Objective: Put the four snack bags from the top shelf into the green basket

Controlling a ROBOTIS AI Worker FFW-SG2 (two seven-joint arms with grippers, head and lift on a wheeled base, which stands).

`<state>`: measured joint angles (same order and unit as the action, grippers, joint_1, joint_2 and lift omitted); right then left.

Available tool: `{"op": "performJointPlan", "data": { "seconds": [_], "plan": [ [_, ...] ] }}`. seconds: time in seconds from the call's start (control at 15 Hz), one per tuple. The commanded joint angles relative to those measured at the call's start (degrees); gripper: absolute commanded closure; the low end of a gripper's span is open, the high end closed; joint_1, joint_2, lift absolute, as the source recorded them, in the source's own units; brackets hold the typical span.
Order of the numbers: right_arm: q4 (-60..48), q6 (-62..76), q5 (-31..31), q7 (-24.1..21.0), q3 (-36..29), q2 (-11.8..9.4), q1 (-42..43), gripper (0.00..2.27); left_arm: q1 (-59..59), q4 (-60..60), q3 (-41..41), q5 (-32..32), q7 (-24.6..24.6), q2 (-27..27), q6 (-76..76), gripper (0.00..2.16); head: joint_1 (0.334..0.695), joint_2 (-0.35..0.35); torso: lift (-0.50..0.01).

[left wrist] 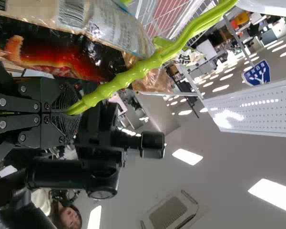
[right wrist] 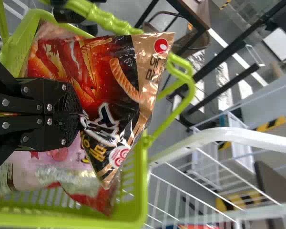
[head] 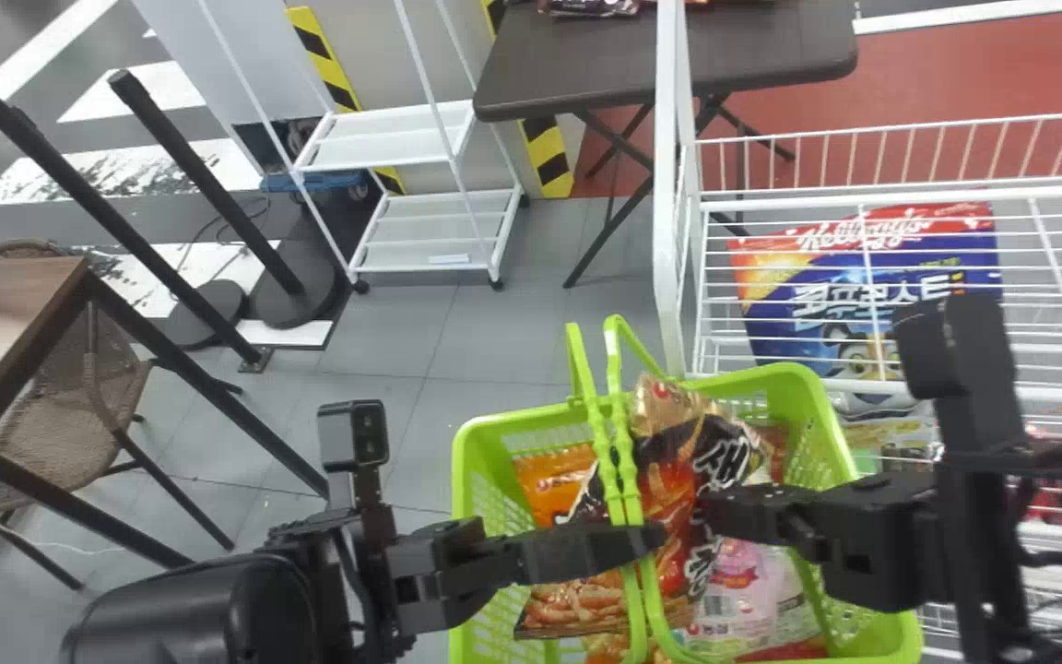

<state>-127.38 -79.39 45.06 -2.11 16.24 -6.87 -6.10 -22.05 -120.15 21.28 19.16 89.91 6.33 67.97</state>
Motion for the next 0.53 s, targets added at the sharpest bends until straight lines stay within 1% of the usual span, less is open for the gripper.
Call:
{"op": "performJointPlan", "data": {
  "seconds": [0.0,0.07,0.13,0.2,0.27,0.33,0.47],
  "plan": [
    [8.28,5.95,-0.5,0.35,5.3,0.62,4.08,2.25,0.26,0.09,-0.62,0.0,0.66,0.0,0.02,2.15,0.695,0.35,-0.005],
    [11.62,7.36,-0.58,0.35,7.32,0.89,6.1,2.17,0.26,0.09,-0.88,0.0,0.66,0.0,0.02,2.15,0.695,0.35,-0.005],
    [13.73,7.36,-0.76,0.61,8.37,1.59,7.51,1.93,0.26,0.09,-0.88,0.0,0.66,-0.17,0.02,2.15,0.695,0.35,-0.005],
    [14.52,7.01,-1.02,0.61,9.25,1.59,8.56,1.22,0.26,0.18,-0.8,0.0,0.66,-0.17,-0.15,2.15,0.695,0.35,-0.005],
    [14.26,5.08,-2.34,0.52,9.16,1.59,8.56,0.12,0.34,0.35,-0.53,0.0,0.66,-0.17,-0.15,2.15,0.695,0.35,-0.005],
    [13.38,2.26,-3.13,0.44,8.46,1.33,8.38,0.0,0.26,0.44,-0.27,0.0,0.66,-0.17,-0.15,2.15,0.695,0.35,-0.005],
    [8.37,-6.35,-3.04,0.61,4.24,0.98,7.24,0.03,0.34,0.62,-0.01,0.18,0.66,-0.17,-0.15,2.15,0.695,0.35,-0.005]
  ]
}}
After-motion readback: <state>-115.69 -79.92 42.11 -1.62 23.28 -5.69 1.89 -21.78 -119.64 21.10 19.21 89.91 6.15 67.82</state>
